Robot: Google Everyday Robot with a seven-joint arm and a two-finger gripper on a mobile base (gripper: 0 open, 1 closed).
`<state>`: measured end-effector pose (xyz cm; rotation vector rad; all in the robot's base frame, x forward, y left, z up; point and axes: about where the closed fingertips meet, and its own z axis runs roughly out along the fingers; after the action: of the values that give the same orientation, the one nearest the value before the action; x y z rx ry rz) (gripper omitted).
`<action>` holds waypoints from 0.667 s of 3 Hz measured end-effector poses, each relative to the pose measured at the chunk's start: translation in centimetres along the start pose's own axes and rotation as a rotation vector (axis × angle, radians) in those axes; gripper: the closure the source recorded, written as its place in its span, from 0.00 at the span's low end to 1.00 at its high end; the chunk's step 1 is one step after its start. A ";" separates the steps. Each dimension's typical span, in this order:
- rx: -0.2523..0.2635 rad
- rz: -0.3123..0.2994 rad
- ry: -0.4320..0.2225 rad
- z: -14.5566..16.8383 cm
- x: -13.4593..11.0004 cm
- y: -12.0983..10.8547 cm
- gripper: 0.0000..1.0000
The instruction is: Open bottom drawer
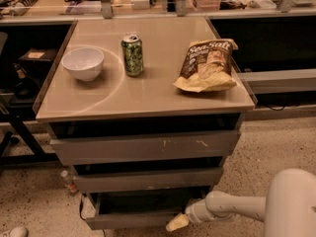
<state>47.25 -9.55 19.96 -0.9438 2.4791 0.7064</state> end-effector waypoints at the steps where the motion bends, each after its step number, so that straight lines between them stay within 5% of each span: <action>1: 0.009 0.042 0.033 -1.6 2.6 1.1 0.00; 2: 0.039 0.094 0.072 -3.2 5.0 1.9 0.00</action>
Offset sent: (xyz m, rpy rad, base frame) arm -0.0814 -0.0538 0.0105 -0.1126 0.1224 -0.1331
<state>41.88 -12.69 20.52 -0.8581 2.6051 0.6613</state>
